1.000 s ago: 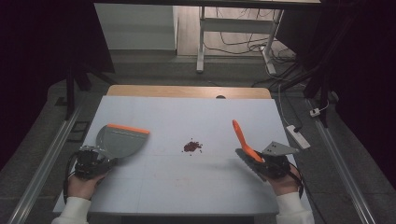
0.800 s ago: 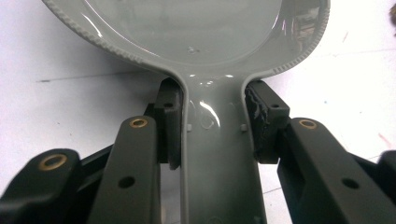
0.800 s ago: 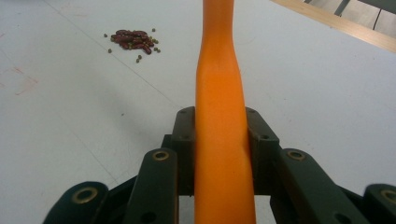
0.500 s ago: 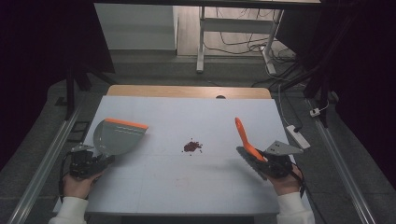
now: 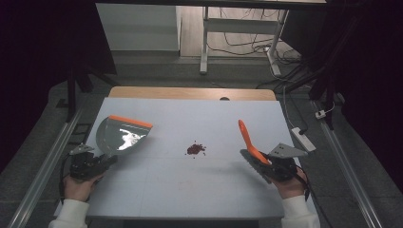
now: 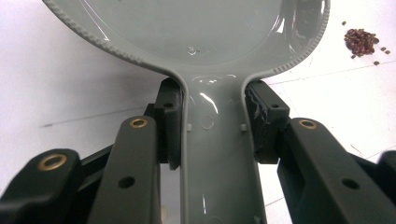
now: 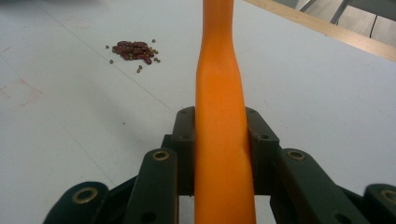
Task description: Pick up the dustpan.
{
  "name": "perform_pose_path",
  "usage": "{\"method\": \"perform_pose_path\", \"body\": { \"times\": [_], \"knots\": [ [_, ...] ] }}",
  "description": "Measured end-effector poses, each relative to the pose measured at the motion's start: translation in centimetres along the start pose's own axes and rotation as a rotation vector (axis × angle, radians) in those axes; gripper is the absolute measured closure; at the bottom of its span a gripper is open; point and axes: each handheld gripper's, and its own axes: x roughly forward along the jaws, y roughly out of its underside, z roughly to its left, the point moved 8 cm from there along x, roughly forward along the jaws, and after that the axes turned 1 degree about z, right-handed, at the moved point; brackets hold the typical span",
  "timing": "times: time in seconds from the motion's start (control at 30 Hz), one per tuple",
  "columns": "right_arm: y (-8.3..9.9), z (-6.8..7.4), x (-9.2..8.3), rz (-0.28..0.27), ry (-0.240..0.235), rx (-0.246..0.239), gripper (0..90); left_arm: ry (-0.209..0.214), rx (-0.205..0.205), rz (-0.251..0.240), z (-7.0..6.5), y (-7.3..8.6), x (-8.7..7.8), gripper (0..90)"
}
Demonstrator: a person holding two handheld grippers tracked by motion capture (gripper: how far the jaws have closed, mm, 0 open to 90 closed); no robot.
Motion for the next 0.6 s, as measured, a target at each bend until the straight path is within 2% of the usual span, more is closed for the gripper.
{"method": "perform_pose_path", "body": {
  "times": [0.17, 0.43, 0.6],
  "knots": [
    [-0.1, 0.1, 0.1, -0.001, -0.006, -0.009, 69.4, -0.003, 0.02, -0.015, 0.1, -0.5, 0.4, 61.9],
    [-0.5, 0.2, -0.1, -0.024, -0.01, 0.003, 69.4, 0.017, 0.059, -0.03, 0.1, -1.4, 1.1, 61.8],
    [-0.4, 0.2, 0.0, -0.015, -0.007, -0.001, 69.4, 0.041, 0.106, -0.041, -0.2, -1.8, 1.3, 61.8]
  ]
}}
